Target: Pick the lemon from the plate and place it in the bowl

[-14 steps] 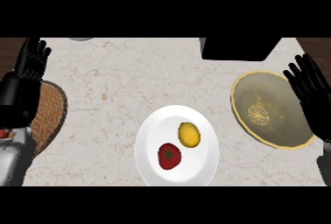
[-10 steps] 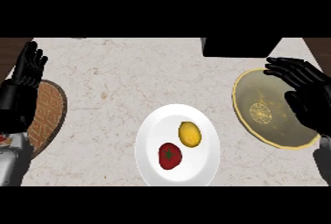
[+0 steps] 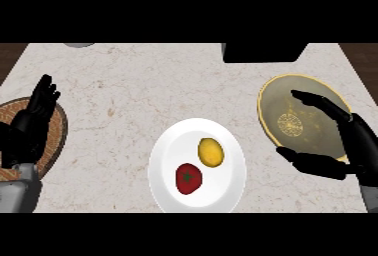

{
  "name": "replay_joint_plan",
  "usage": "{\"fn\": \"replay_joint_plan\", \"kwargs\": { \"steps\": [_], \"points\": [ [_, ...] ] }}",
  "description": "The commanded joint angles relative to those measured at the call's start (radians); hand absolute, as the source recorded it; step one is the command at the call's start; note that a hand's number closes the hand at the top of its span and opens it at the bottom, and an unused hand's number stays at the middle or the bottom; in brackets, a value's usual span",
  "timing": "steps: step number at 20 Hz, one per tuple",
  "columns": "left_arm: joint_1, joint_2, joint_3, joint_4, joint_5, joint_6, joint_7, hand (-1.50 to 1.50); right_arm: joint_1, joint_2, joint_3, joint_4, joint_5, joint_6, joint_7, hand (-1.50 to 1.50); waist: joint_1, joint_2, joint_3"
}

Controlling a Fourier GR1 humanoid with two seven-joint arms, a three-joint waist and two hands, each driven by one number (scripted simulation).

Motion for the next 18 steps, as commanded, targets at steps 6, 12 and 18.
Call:
{"fn": "replay_joint_plan", "kwargs": {
  "steps": [6,12,18],
  "points": [
    [0.071,-0.019,0.005,-0.031,0.003,-0.022,0.005,0.00,0.283,-0.001,0.183,-0.380,0.412,-0.094,0.280,-1.50,0.018,0.008,0.007],
    [0.041,-0.026,0.015,-0.005,-0.016,-0.048,-0.014,0.00,0.028,0.090,0.113,-0.387,0.380,0.139,0.501,-1.50,0.034,0.012,0.007],
    [0.016,-0.048,-0.001,-0.007,-0.043,-0.026,0.000,0.00,-0.279,0.148,0.098,-0.259,0.262,0.371,0.704,-1.50,0.043,0.013,0.006]
  ]
}}
